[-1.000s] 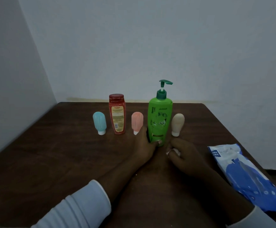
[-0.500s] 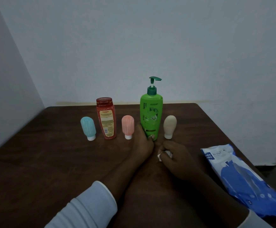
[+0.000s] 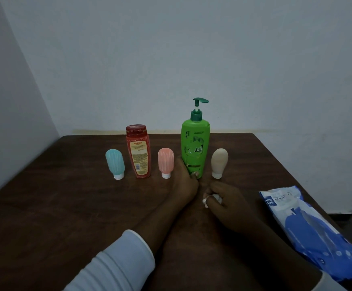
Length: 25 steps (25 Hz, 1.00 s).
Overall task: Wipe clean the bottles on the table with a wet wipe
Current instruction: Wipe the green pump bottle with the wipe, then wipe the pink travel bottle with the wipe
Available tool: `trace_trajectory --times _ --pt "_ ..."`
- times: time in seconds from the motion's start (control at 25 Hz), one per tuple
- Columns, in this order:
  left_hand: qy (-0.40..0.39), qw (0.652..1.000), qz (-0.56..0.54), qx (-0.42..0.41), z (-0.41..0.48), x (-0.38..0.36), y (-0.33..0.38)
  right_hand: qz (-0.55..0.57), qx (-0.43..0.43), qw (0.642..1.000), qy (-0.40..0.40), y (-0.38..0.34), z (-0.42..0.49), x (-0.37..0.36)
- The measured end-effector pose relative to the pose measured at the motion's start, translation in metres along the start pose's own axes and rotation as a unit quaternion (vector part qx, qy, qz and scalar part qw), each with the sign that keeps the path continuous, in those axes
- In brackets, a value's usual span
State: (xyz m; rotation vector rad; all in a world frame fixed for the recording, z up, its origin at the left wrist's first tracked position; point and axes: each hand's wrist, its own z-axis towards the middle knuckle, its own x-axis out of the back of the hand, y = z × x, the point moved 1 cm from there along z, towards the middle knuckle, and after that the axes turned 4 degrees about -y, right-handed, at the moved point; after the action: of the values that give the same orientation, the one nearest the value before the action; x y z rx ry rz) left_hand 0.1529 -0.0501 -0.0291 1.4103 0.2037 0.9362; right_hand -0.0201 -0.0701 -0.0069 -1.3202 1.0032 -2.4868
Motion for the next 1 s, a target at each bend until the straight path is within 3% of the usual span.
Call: trace_trajectory --times 0.32,0.68,0.88,1.0 --pt "-0.006 0.999 -0.017 -0.029 -0.009 0.008 0.002 0.002 -0.001 1.0 0.014 -0.005 -0.001 0.005" --pt "-0.128 0.988 0.087 -0.021 -0.081 0.06 -0.001 0.046 -0.023 0.996 0.077 -0.014 -0.004 0.0" --pt "0.039 0.995 -0.035 0.089 -0.065 0.076 -0.013 0.101 0.007 0.99 0.094 -0.057 0.031 -0.012" --pt "0.09 0.987 -0.027 0.132 -0.041 0.069 -0.009 0.006 0.081 0.988 0.131 -0.063 0.059 -0.015"
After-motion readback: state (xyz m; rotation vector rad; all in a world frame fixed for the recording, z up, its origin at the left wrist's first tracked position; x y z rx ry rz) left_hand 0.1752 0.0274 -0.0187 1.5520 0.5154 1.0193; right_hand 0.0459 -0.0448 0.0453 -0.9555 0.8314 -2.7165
